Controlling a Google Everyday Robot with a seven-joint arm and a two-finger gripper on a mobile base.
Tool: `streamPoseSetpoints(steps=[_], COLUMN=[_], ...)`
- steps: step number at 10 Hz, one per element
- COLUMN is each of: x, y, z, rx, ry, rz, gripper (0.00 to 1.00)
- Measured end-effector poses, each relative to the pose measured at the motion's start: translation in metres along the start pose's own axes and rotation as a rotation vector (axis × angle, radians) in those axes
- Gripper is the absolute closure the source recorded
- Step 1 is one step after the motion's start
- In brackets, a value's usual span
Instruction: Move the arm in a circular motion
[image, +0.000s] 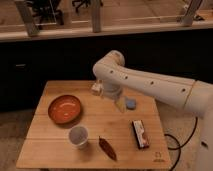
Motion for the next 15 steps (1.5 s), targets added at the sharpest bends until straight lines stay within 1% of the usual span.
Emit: streamPoseSetpoints(steps=[2,4,6,7,8,9,12,15], x=[0.007,0.006,0.022,0.031,0.035,0.036,0.034,0.04], y=[0.012,0.01,0.02,0.031,0.037,0.041,0.037,0.056], z=[0.001,0.0,0.001,0.002,0.003,0.003,0.007,0.009], rx=[-0.006,0.006,0.005,0.005,0.004,0.004,0.012,0.004], ry=[0.002,-0.01,-0.01,-0.016,-0.02,-0.025,-0.029,-0.028], rz=[-0.004,-0.013,-0.018,-0.018,-0.015,-0.015,-0.027,-0.03], gripper=[0.2,0.2,0.2,0.2,0.2,0.2,0.2,0.2])
